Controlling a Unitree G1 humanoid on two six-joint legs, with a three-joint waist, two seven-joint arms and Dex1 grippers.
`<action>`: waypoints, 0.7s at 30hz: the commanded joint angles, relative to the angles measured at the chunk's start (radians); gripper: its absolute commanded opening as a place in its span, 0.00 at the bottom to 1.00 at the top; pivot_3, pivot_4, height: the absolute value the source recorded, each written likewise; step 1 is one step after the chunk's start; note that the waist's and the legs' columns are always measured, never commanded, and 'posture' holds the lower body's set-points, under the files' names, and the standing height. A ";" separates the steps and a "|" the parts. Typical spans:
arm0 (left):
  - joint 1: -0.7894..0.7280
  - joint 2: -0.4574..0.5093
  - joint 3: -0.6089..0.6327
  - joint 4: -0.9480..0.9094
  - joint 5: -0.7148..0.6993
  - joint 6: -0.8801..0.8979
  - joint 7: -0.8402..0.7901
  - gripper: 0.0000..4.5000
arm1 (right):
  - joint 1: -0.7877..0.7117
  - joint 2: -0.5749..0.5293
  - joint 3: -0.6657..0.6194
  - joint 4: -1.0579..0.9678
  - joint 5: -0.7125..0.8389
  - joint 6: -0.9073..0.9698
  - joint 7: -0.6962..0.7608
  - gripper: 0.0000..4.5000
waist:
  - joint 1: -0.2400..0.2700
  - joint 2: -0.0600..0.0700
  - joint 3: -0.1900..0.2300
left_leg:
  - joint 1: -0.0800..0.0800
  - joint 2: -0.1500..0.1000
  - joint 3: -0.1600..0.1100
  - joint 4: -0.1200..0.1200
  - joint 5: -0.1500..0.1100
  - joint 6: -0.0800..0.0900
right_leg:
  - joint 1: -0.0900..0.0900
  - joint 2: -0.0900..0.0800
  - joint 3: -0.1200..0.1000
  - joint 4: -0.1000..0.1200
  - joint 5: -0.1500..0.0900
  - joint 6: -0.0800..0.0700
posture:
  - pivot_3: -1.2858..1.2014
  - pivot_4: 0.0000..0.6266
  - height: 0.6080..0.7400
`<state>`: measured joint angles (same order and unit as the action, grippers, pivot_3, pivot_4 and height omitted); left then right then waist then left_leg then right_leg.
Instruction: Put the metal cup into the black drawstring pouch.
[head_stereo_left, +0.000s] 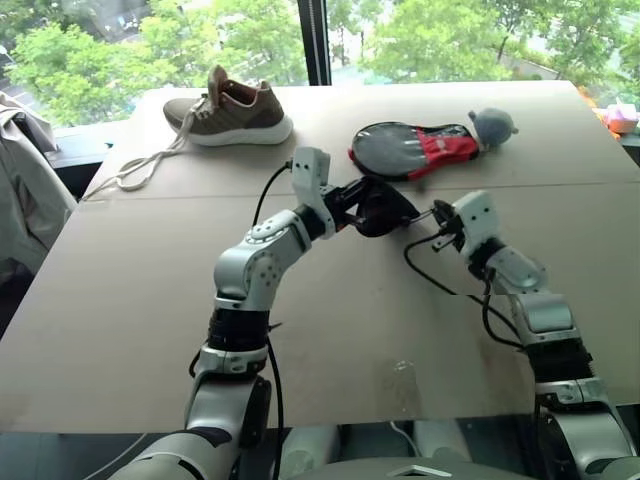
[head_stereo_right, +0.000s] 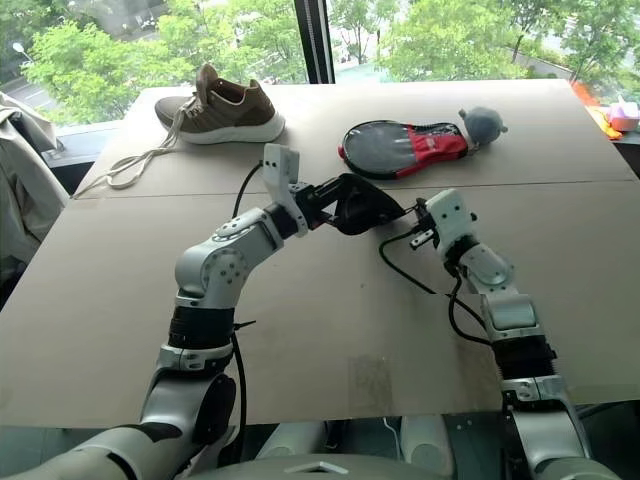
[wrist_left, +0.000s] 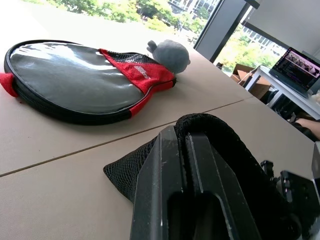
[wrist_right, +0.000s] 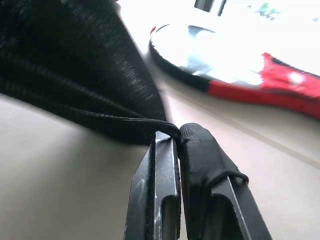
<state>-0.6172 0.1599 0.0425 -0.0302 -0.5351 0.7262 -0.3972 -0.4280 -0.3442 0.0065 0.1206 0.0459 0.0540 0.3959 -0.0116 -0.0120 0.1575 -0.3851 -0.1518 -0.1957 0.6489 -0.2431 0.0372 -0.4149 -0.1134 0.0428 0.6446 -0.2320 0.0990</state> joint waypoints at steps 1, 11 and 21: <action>0.006 -0.015 0.031 -0.065 -0.032 -0.038 -0.012 0.00 | -0.111 -0.088 -0.066 -0.062 -0.043 -0.065 -0.029 0.02 | 0.000 0.000 0.000 | 0.000 0.000 0.000 0.000 0.000 0.000 | 0.000 0.000 0.000 0.000 0.000 0.000 | 0.52 0.24 1.00; -0.023 0.195 -0.011 -0.061 -0.057 -0.083 -0.316 0.56 | -0.329 -0.111 -0.012 -0.202 -0.025 -0.043 0.045 0.00 | -0.007 0.001 0.000 | -0.001 0.002 0.002 -0.001 0.000 0.000 | -0.002 0.001 0.001 0.000 0.000 0.000 | 0.52 0.24 1.00; -0.239 0.187 -0.022 0.115 -0.006 -0.282 -0.472 0.56 | -0.433 -0.075 0.020 -0.228 0.008 -0.013 0.102 0.00 | -0.001 0.000 0.000 | -0.004 0.001 -0.001 0.000 0.000 0.000 | -0.002 0.001 -0.001 -0.003 0.001 -0.001 | 0.52 0.24 1.00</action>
<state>-0.8336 0.3593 0.0277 0.0720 -0.5474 0.4876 -0.8465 -0.8277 -0.4188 0.0361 -0.0662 0.0380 0.0402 0.4948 -0.0125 -0.0116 0.1579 -0.3888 -0.1505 -0.1962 0.6486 -0.2432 0.0372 -0.4173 -0.1131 0.0415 0.6417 -0.2312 0.0979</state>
